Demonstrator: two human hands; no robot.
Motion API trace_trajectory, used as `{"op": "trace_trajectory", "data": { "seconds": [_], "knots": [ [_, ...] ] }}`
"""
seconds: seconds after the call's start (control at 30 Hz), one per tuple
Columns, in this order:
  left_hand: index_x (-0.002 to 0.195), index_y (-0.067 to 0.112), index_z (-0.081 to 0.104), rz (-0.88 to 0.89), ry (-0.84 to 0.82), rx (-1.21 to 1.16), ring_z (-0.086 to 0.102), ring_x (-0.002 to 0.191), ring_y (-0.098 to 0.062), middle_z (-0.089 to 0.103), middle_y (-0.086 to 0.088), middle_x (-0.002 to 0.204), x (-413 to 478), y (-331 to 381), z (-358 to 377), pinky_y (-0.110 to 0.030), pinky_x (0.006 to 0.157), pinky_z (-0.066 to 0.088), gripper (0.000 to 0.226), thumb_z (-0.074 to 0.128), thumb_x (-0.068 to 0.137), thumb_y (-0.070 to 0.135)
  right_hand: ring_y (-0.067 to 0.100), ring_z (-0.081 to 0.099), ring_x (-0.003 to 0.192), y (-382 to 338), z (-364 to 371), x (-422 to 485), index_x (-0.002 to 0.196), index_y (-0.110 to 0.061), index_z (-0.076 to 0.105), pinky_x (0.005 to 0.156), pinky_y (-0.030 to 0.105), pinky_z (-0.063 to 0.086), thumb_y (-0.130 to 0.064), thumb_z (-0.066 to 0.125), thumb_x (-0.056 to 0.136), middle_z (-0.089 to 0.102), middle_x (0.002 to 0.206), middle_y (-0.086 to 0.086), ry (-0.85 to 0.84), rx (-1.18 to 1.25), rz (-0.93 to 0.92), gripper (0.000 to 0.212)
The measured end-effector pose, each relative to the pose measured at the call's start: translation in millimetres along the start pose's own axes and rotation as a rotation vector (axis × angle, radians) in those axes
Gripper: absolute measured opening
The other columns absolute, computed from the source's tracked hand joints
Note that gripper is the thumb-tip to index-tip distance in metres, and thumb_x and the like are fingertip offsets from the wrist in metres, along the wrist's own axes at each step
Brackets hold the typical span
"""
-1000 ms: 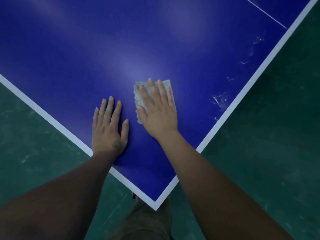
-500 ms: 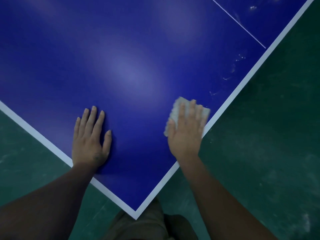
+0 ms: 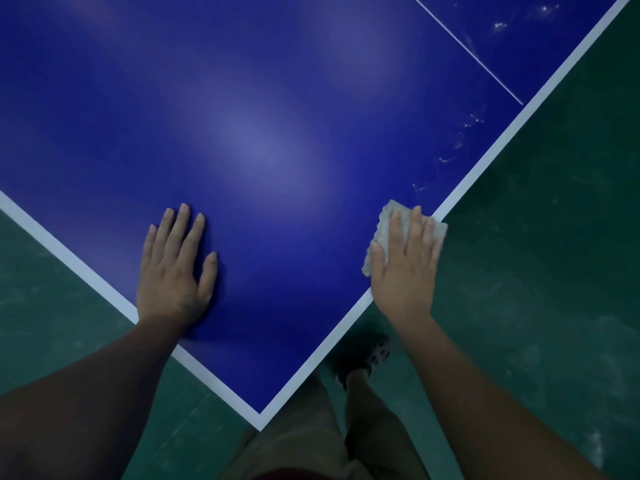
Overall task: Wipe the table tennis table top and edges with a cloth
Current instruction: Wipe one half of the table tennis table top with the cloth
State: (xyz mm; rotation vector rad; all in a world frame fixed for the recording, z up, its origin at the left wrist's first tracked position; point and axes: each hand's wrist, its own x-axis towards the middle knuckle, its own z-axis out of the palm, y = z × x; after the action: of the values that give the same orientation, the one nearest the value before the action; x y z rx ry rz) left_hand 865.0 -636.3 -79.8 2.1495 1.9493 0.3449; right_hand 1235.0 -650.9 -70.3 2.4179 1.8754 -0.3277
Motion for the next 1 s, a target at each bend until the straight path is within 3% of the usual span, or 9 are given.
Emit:
{"op": "trace_trajectory", "data": {
  "seconds": [0.1, 0.27, 0.4, 0.53, 0.73, 0.87, 1.0],
  "knots": [
    [0.169, 0.012, 0.034, 0.001, -0.005, -0.001, 0.013, 0.168, -0.025, 0.024, -0.006, 0.179, -0.3, 0.8, -1.6, -0.056, 0.134, 0.015, 0.066, 0.047, 0.108, 0.036, 0.037, -0.004, 0.165, -31.7, -0.4, 8.9, 0.172, -0.022, 0.006, 0.132, 0.061, 0.007, -0.053, 0.023, 0.113, -0.004, 0.179, 0.013, 0.005, 0.011, 0.01, 0.069],
    [0.169, 0.013, 0.035, 0.0, 0.014, 0.023, 0.015, 0.168, -0.026, 0.025, -0.006, 0.179, -1.7, 5.0, -2.1, -0.055, 0.135, 0.015, 0.065, 0.046, 0.109, 0.037, 0.033, -0.004, 0.166, -93.3, -2.3, 27.9, 0.172, -0.026, 0.005, 0.133, 0.055, 0.0, -0.054, 0.024, 0.113, -0.002, 0.18, 0.009, 0.002, -0.001, -0.324, 0.069],
    [0.168, 0.012, 0.037, -0.016, 0.02, 0.059, 0.017, 0.167, -0.028, 0.027, -0.008, 0.178, -2.6, 8.5, 1.8, -0.055, 0.135, 0.015, 0.065, 0.044, 0.109, 0.037, 0.03, -0.007, 0.166, -74.9, -4.2, 51.6, 0.172, -0.027, 0.002, 0.133, 0.054, 0.004, -0.056, 0.016, 0.112, -0.007, 0.18, 0.007, -0.008, -0.04, -0.469, 0.068],
    [0.163, 0.006, 0.041, -0.121, 0.041, 0.056, 0.022, 0.165, -0.031, 0.033, -0.014, 0.175, 7.4, 34.9, 6.7, -0.051, 0.136, 0.012, 0.063, 0.043, 0.108, 0.038, 0.031, -0.003, 0.166, -6.2, -12.5, 76.5, 0.172, -0.027, 0.003, 0.133, 0.056, 0.005, -0.058, 0.016, 0.112, -0.001, 0.18, 0.007, 0.016, -0.009, -0.298, 0.068],
    [0.154, 0.004, 0.053, 0.01, 0.136, -0.112, 0.035, 0.16, -0.035, 0.045, -0.015, 0.168, 80.8, 133.7, 42.2, -0.052, 0.135, 0.016, 0.05, 0.053, 0.109, 0.027, 0.036, -0.005, 0.165, 52.4, -20.8, 71.8, 0.172, -0.021, 0.005, 0.132, 0.059, 0.006, -0.055, 0.021, 0.113, -0.004, 0.179, 0.014, 0.028, -0.016, -0.033, 0.07],
    [0.154, 0.006, 0.054, -0.028, 0.134, -0.187, 0.034, 0.161, -0.034, 0.044, -0.013, 0.169, 145.2, 195.7, 61.5, -0.045, 0.135, 0.014, 0.05, 0.05, 0.11, 0.028, 0.034, -0.001, 0.166, 6.8, -17.6, 84.7, 0.172, -0.023, 0.007, 0.133, 0.057, 0.005, -0.052, 0.024, 0.113, 0.0, 0.18, 0.011, 0.056, -0.039, -0.218, 0.068],
    [0.163, 0.009, 0.043, -0.211, 0.066, -0.206, 0.017, 0.167, -0.027, 0.03, -0.009, 0.176, 184.6, 227.2, 70.0, -0.043, 0.137, 0.008, 0.057, 0.037, 0.114, 0.038, 0.03, 0.002, 0.166, -6.8, -12.0, 90.9, 0.172, -0.024, 0.011, 0.133, 0.053, 0.009, -0.053, 0.024, 0.113, 0.003, 0.18, 0.008, 0.065, -0.02, -0.401, 0.067]
  ]
}}
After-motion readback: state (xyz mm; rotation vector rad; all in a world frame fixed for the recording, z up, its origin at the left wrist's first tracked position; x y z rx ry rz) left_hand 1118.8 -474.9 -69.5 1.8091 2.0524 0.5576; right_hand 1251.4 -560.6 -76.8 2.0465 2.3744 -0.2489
